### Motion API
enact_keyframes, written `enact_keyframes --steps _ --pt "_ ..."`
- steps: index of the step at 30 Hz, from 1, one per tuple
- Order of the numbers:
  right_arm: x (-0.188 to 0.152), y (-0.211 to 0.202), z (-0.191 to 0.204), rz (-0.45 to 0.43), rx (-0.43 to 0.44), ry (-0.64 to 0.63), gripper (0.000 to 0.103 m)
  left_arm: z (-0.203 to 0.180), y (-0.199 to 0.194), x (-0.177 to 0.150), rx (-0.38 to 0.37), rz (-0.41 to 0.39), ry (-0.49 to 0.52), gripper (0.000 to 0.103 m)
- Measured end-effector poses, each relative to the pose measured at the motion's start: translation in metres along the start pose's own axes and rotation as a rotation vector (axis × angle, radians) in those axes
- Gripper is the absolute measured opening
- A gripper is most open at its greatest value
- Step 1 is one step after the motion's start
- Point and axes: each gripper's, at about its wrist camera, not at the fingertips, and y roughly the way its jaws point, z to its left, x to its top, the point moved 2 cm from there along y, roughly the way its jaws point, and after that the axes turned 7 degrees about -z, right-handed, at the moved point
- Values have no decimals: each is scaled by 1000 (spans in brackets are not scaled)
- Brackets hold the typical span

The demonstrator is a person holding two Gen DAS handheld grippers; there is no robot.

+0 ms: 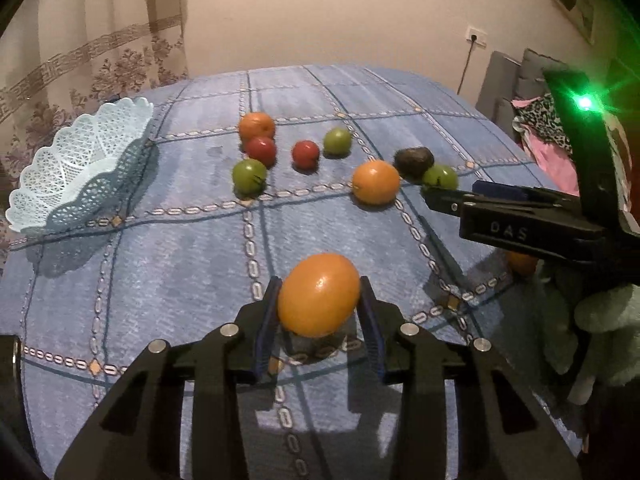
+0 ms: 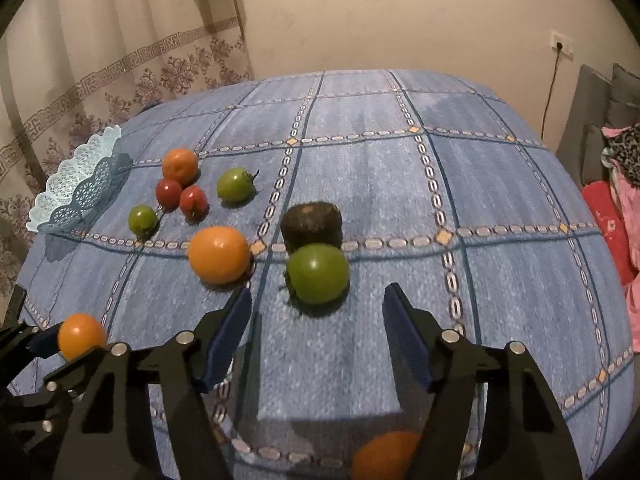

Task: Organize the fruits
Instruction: 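Carry the orange toward the basket with the left gripper while the right gripper grasps the green tomato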

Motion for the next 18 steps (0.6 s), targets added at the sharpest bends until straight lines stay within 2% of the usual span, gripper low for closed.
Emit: enact_keyframes --steps 3,6,8,18 --pt "4 9 0 15 0 3 53 8 -2 5 17 -13 -14 39" --pt "5 14 1 19 -6 -3 48 17 -4 10 35 -24 -30 39" --pt "5 14 2 15 -6 -9 38 24 -4 13 48 -29 -42 39" --pt "7 -2 5 -26 -2 20 37 70 -11 34 130 -88 -111 39"
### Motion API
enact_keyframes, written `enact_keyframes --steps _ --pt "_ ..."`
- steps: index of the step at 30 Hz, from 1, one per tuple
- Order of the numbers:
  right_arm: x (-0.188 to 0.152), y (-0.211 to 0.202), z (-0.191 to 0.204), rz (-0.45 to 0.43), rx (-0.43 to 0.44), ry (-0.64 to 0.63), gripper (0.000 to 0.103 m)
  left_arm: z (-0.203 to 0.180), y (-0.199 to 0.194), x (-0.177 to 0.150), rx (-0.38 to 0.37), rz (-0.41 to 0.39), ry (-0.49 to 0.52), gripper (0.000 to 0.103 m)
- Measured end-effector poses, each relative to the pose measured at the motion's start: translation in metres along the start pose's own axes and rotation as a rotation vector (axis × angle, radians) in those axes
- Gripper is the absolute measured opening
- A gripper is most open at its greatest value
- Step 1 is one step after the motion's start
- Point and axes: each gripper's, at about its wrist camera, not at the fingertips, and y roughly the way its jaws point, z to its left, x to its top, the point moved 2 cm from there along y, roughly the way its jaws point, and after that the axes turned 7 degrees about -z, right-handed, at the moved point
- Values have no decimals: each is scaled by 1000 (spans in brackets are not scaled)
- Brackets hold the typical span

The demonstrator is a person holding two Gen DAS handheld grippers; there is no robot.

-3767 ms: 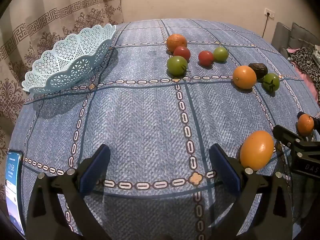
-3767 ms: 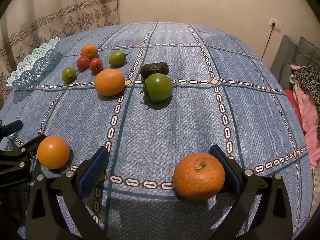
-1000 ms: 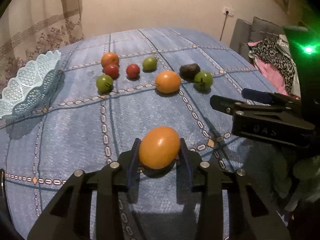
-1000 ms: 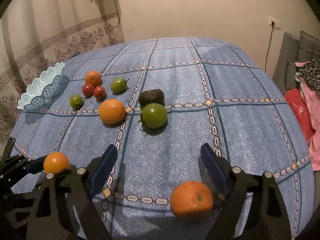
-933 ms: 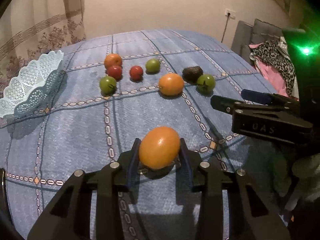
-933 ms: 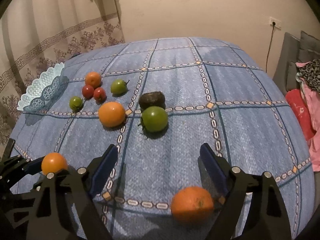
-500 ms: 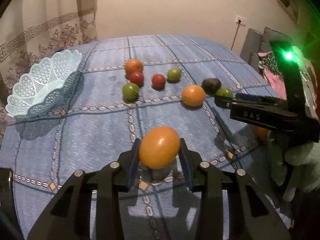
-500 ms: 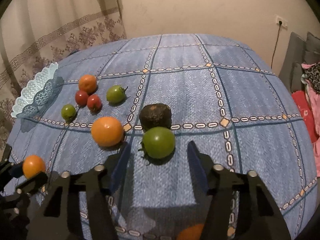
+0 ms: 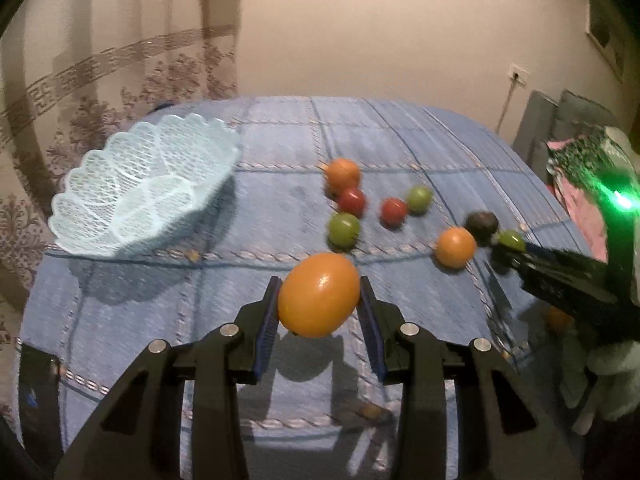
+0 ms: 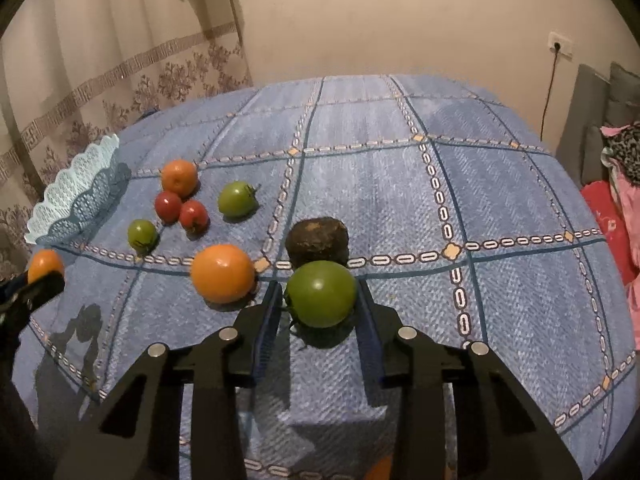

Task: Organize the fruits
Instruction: 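Carry the orange toward the basket with the left gripper while the right gripper grasps the green tomato, then release the orange into the basket with the left gripper while the right gripper drops the green tomato in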

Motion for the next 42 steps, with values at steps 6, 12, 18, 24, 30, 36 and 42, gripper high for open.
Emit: enact_keyframes --steps 6,12,18,24,30,36,42 --pt "8 -17 20 -43 28 -19 37 47 0 22 102 -54 -69 39" --pt "16 -16 44 -50 59 -40 37 93 3 37 226 -100 -111 39" --pt "23 -10 70 -43 91 -65 37 126 21 39 262 -79 -161 39" --pt "32 -3 98 -41 125 -95 37 140 30 34 283 -66 -190 41" --pt "41 3 133 -48 182 -131 37 143 13 36 330 -155 -182 73" --pt "54 4 167 -70 240 -166 38 151 7 33 374 -177 -209 75" --pt "69 13 202 -68 305 -186 38 162 4 26 412 -168 -264 77"
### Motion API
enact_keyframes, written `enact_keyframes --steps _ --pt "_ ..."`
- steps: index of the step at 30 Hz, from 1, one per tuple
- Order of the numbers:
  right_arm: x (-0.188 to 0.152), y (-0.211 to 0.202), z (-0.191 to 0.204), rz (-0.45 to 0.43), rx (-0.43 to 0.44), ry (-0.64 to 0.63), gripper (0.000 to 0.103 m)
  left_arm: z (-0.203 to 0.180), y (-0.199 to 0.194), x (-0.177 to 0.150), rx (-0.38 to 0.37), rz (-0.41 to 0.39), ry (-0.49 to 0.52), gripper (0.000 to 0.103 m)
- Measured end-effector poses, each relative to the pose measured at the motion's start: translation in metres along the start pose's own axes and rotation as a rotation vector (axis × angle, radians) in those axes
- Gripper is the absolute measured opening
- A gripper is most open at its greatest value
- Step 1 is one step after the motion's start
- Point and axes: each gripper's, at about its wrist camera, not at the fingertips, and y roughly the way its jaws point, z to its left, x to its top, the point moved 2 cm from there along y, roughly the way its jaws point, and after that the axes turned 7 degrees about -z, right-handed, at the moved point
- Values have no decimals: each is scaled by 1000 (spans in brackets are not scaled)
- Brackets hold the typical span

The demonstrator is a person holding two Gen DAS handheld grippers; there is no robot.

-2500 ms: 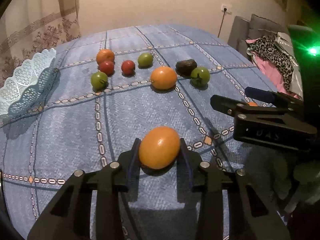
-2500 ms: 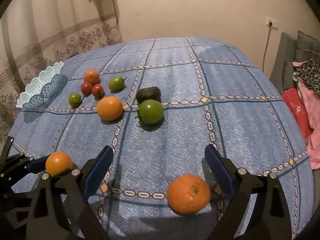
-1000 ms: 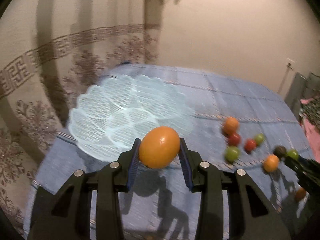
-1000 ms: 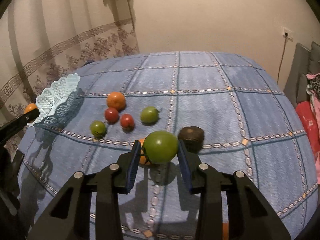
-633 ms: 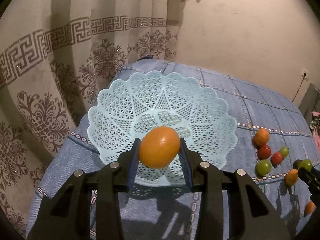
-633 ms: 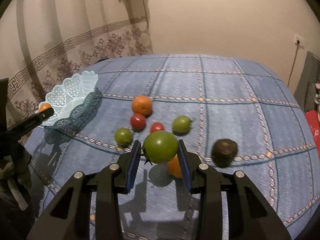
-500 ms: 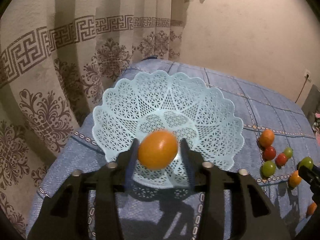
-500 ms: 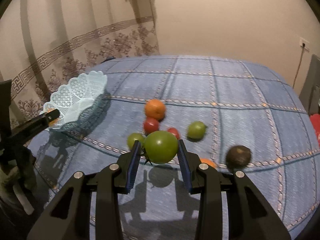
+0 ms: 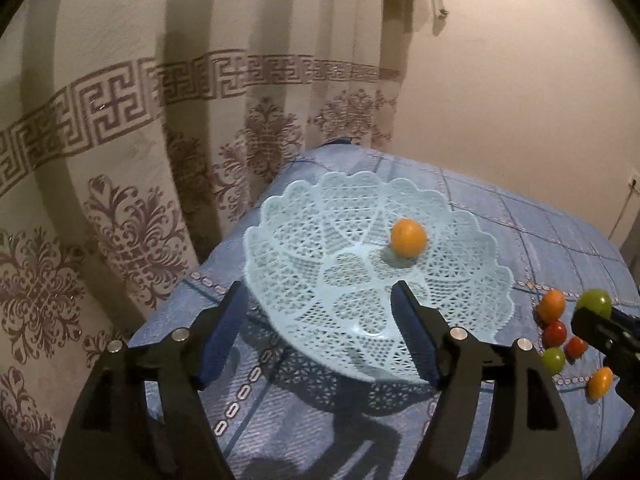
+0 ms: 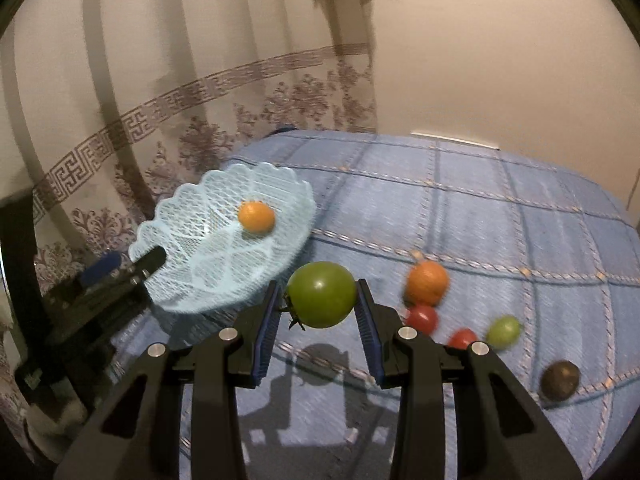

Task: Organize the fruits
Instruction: 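Release the orange into the basket with the left gripper while the right gripper drops the green tomato in, then grasp the dark brown fruit with the right gripper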

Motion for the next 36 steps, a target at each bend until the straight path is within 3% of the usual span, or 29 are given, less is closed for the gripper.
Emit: enact_keyframes --steps 6,13,15,17,36 --pt "14 28 26 15 59 -13 38 15 -1 -1 59 -7 -46 81" --pt "11 56 47 58 77 -33 39 17 3 -2 69 -2 -60 86" --pt "11 57 47 56 79 -25 53 18 2 -2 69 -5 -58 87" --pt "12 56 48 41 77 -20 56 18 1 -3 68 -6 -61 90" --pt "0 35 33 35 40 44 56 18 -1 -4 75 -15 -64 93"
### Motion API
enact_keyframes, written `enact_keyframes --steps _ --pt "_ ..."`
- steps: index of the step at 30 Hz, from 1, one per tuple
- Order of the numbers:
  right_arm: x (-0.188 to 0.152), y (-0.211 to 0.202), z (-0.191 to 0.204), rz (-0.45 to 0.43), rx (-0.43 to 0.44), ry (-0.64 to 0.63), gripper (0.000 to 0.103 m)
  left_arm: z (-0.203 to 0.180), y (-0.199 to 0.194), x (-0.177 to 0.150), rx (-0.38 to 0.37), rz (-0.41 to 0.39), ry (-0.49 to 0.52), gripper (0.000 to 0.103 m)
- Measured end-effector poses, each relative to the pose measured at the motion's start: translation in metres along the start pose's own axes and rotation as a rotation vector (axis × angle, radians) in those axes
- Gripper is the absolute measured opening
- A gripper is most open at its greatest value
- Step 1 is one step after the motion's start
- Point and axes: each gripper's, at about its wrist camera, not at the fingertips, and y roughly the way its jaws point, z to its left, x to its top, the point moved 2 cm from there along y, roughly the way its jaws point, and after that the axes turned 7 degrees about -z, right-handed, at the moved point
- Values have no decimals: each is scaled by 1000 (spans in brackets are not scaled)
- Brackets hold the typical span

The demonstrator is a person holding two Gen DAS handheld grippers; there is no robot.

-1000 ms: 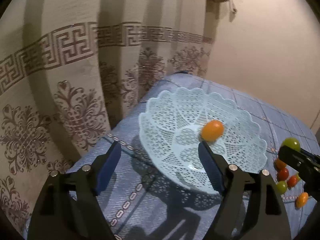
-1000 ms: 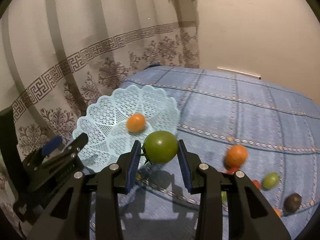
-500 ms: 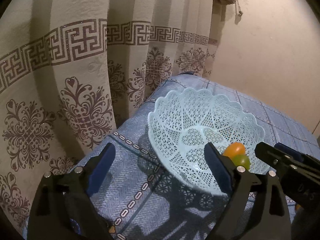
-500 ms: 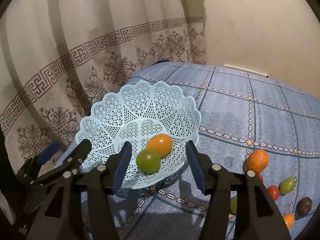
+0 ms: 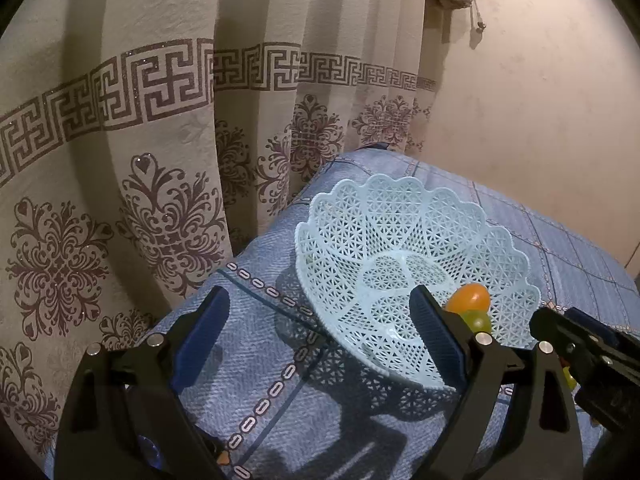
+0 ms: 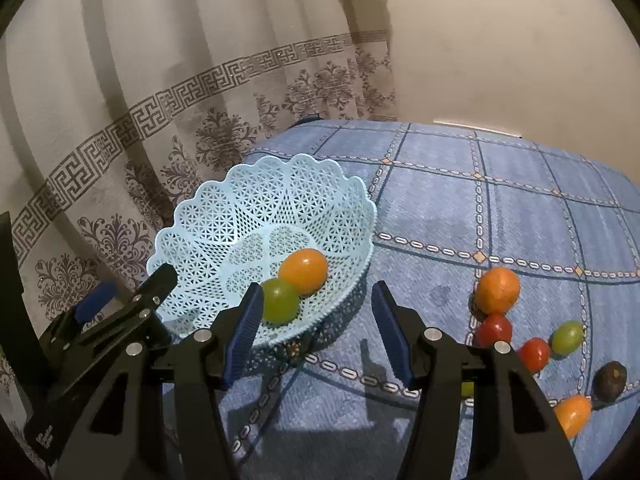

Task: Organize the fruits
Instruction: 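Grasp the dark brown fruit with the right gripper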

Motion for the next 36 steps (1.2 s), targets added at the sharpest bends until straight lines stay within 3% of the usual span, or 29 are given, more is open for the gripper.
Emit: enact_keyframes --steps 22,29,36 --pt "-22 -41 -78 -32 -128 157 56 -28 -16 -10 -34 -58 104 93" --pt "-31 -58 -120 -41 -216 226 56 -42 -20 -17 -60 -57 150 94" --pt "-42 -74 -169 -34 -356 283 56 -52 -21 -22 -70 -62 184 94"
